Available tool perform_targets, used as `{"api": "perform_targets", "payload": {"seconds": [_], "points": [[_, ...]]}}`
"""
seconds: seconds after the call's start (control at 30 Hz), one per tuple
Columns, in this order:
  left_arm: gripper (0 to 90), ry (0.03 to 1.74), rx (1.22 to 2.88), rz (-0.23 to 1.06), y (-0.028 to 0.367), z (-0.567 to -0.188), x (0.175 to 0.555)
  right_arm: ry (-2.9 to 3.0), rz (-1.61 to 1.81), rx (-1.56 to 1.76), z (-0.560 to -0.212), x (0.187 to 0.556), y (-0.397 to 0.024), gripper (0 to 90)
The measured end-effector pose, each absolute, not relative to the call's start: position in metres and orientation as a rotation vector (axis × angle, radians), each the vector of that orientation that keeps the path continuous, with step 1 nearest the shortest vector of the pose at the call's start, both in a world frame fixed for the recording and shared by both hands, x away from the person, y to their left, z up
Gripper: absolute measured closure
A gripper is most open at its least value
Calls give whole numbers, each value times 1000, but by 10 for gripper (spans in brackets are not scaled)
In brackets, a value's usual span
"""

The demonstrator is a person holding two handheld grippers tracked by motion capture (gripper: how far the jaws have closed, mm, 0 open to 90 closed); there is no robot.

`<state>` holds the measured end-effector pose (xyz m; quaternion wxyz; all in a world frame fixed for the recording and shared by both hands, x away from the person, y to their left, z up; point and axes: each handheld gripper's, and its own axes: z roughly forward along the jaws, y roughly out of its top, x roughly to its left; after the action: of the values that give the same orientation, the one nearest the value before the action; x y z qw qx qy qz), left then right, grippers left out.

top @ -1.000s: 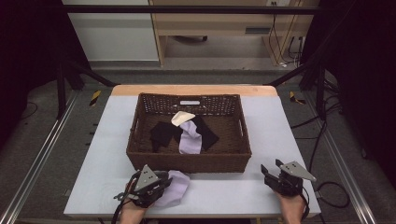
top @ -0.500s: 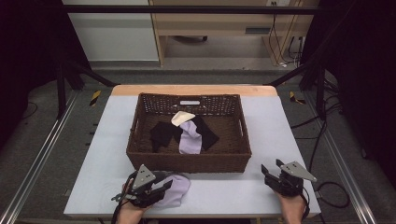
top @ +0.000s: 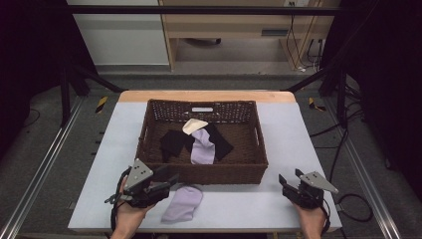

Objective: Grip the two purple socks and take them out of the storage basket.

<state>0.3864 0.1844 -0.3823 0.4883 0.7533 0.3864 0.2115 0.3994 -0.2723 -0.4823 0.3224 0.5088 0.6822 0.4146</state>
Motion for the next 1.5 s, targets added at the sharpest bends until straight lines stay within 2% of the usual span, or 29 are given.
{"api": "perform_targets", "payload": {"seconds": [0.47, 0.73, 0.87, 1.5], "points": [[371, 882, 1821, 594, 154, -340, 437, 1774, 1101, 1330, -481, 401, -273, 332], [377, 911, 1835, 631, 142, -334, 479, 1770, 1100, 1334, -481, 402, -273, 325], [377, 958, 1838, 646, 137, -335, 505, 1769, 1099, 1336, -481, 403, -273, 326], [379, 1045, 1920, 592, 105, -368, 568, 1770, 1099, 1342, -482, 405, -274, 335]]}}
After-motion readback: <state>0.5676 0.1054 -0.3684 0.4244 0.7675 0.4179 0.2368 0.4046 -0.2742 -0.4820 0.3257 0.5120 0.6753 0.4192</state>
